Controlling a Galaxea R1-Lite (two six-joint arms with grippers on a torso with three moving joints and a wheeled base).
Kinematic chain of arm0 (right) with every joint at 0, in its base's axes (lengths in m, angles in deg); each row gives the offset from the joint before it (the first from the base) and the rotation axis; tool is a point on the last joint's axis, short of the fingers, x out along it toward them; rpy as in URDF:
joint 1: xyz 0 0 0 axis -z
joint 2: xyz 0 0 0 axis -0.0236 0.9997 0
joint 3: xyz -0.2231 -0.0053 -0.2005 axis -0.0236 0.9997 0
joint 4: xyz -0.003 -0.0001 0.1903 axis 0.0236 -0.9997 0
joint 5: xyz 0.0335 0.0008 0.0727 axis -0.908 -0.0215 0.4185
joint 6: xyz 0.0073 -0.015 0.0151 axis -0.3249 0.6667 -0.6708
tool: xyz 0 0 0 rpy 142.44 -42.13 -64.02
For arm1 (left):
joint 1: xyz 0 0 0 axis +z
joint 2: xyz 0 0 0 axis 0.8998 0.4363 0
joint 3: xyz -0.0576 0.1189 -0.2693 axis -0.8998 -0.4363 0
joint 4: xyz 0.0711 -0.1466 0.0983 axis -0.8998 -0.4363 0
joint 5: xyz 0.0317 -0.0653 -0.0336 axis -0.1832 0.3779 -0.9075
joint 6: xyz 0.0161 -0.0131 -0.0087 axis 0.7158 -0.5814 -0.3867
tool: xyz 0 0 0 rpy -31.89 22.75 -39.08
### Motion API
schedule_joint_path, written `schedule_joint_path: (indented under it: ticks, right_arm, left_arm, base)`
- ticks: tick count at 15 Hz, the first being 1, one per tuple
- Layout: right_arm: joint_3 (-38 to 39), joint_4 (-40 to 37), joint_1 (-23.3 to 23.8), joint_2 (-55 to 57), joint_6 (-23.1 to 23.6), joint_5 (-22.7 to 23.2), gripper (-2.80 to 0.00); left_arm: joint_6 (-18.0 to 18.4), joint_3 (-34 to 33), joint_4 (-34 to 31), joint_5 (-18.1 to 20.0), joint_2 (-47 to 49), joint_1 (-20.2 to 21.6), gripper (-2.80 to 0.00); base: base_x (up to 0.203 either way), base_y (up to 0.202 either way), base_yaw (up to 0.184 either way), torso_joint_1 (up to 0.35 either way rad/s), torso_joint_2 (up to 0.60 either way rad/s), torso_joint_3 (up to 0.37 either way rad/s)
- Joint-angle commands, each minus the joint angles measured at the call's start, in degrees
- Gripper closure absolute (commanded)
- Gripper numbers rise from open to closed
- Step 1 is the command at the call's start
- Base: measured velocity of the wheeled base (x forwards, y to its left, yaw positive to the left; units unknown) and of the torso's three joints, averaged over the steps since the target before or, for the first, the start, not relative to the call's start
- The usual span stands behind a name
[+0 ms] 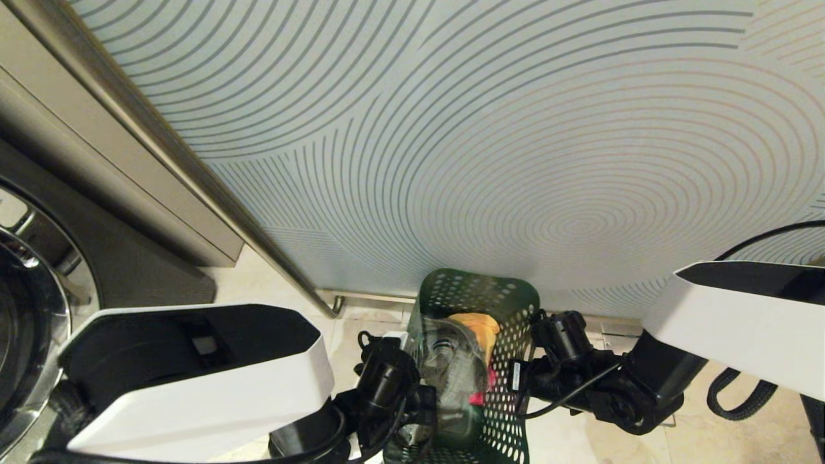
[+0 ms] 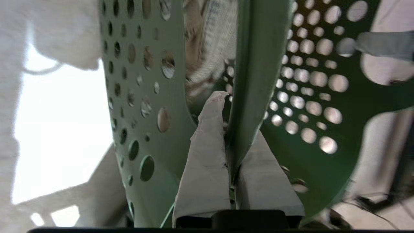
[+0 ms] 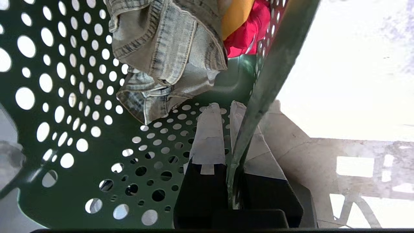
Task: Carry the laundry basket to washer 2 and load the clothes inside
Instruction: Pick up the clothes basket and put it beside the washing machine
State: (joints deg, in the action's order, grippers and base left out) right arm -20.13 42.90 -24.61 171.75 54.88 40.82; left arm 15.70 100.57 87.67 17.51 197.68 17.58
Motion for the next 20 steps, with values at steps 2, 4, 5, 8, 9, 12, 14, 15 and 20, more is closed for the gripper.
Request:
schedule_joint_path:
  ticks: [2,4,5,8,9,12,14,15,20]
  right_arm:
    - [0.4,0.4,0.0,-2.2,-0.1,0.1,0.00]
    - [0.5,0.2,-0.2,-4.1,-0.1,0.1,0.00]
    - [0.7,0.0,-0.3,-5.8,0.0,0.1,0.00]
    - [2.1,-2.5,-0.7,-10.8,-0.1,0.1,0.00]
    - [2.4,-3.6,-0.7,-12.6,-0.1,0.1,0.00]
    - [2.1,-10.5,-0.8,-20.2,0.1,0.2,0.00]
    - [1.7,-16.3,-1.6,-25.5,0.0,0.2,0.00]
    - [1.6,-18.9,-2.4,-27.2,-0.2,0.2,0.00]
    - [1.5,-21.6,-4.3,-29.4,-0.3,-0.6,0.00]
  left_arm:
    - [-2.9,0.3,-3.0,1.5,-3.8,-0.1,0.00]
    - [-3.0,-0.2,-3.3,1.5,-5.2,-0.1,0.00]
    - [-3.0,-0.3,-4.0,1.4,-6.2,-0.1,0.00]
    - [-3.4,0.2,-10.3,1.4,-10.5,-0.2,0.00]
    - [-3.7,0.3,-11.4,1.4,-11.7,-0.4,0.00]
    - [-3.9,0.4,-16.8,1.3,-17.5,-0.8,0.00]
    - [-4.5,0.4,-20.9,1.3,-20.7,-0.9,0.00]
    - [-4.6,0.2,-22.9,1.4,-21.9,-1.0,0.00]
    - [-4.4,-0.1,-25.9,0.9,-24.8,-1.5,0.00]
  base:
    - [0.000,0.000,0.000,0.000,0.00,0.000]
    - [0.000,0.000,0.000,0.000,0.00,0.000]
    - [0.000,0.000,0.000,0.000,0.00,0.000]
    - [0.000,0.000,0.000,0.000,0.00,0.000]
    - [0.000,0.000,0.000,0.000,0.00,0.000]
    - [0.000,0.000,0.000,0.000,0.00,0.000]
    - [0.000,0.000,0.000,0.000,0.00,0.000]
    - [0.000,0.000,0.000,0.000,0.00,0.000]
    - [0.000,0.000,0.000,0.000,0.00,0.000]
